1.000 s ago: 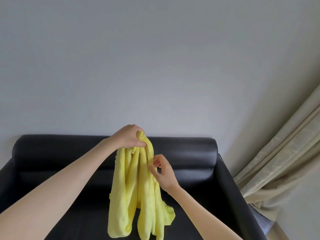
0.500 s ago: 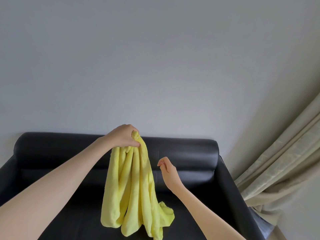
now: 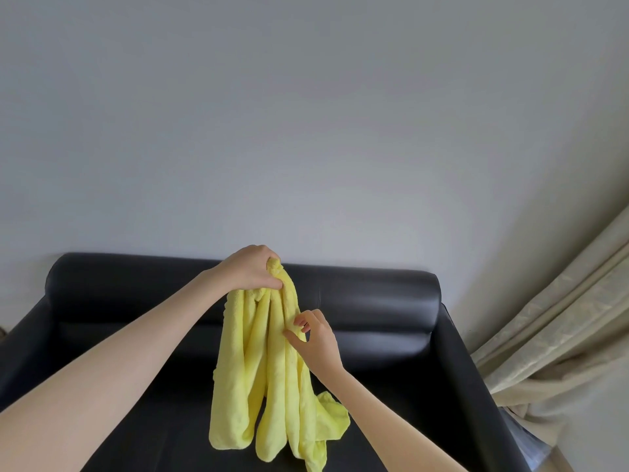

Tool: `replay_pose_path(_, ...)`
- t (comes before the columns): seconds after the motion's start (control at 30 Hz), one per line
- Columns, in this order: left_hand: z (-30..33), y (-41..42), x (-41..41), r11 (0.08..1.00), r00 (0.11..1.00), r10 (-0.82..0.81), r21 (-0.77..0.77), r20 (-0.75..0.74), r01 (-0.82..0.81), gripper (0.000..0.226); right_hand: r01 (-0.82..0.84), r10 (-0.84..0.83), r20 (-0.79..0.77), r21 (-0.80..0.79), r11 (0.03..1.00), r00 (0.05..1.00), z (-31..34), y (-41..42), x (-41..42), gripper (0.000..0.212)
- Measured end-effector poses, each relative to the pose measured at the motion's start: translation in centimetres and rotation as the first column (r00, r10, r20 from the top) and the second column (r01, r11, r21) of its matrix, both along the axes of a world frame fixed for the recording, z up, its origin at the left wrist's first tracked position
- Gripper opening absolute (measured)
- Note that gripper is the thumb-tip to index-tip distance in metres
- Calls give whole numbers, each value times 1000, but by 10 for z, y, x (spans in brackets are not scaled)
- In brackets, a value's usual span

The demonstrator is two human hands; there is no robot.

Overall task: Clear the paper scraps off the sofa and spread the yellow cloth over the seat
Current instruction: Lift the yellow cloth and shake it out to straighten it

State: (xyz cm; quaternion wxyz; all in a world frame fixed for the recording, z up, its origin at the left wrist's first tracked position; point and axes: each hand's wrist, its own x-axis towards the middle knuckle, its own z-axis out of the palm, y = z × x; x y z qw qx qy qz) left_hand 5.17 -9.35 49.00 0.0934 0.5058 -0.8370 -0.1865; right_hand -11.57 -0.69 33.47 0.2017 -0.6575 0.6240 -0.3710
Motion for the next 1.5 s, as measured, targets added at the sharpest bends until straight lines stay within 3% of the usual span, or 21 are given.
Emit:
replay_pose_path(0.1, -1, 2, 1, 1000, 1000, -10, 8, 15, 10, 26, 16, -16, 39, -1, 1000, 999, -7, -4, 1, 7)
replay_pose_path(0.3, 1, 8, 4, 999, 999, -43, 31, 31, 42, 21, -50, 18, 173, 182, 982, 985, -9, -12, -3, 8)
replay_pose_path(0.47, 1, 8, 6, 998, 997, -60, 21, 43, 60, 20, -65, 46, 101, 191, 979, 994, -5, -17, -4, 8)
replay_pose_path(0.57, 1, 5, 12, 999, 999, -30, 13, 28, 29, 24, 13, -17, 44, 75, 997, 999, -1, -12, -13, 8)
replay_pose_path(0.67, 0, 2, 21, 1000, 1000, 9, -16, 29, -9, 36, 128, -148, -107, -170, 977, 983, 13, -6, -31, 13)
replay_pose_path(0.77, 1, 2, 27, 992, 998, 50, -119, 34, -46, 40, 112, -186, -209, -322, 940, 960, 34, -8, -44, 24)
replay_pose_path(0.87, 5, 4, 23, 965, 995, 94, -245, -20, -96, 35, 29, -66, -247, -152, 988, 967, 50, -15, -47, 43)
replay_pose_path(1.0, 12, 9, 7, 918, 991, 105, -376, -81, -128, 22, 22, 36, -308, 185, 983, 951, 45, -22, -41, 24)
replay_pose_path(1.13, 22, 15, -3, 883, 986, 88, -446, -140, -142, 16, 208, -138, -229, 319, 925, 964, 19, -21, -40, 21)
replay_pose_path(1.2, 28, 17, -4, 870, 974, 91, -459, -209, -180, 18, 289, -266, -114, 356, 889, 957, 9, -20, -44, 12)
replay_pose_path(1.4, 48, 17, 10, 835, 903, 164, -432, -397, -342, 15, 497, -567, 86, 388, 776, 819, -2, -18, -73, 15)
replay_pose_path(1.5, 52, 11, 29, 838, 871, 224, -370, -437, -401, 14, 426, -520, 213, 365, 828, 827, 7, -23, -95, 18)
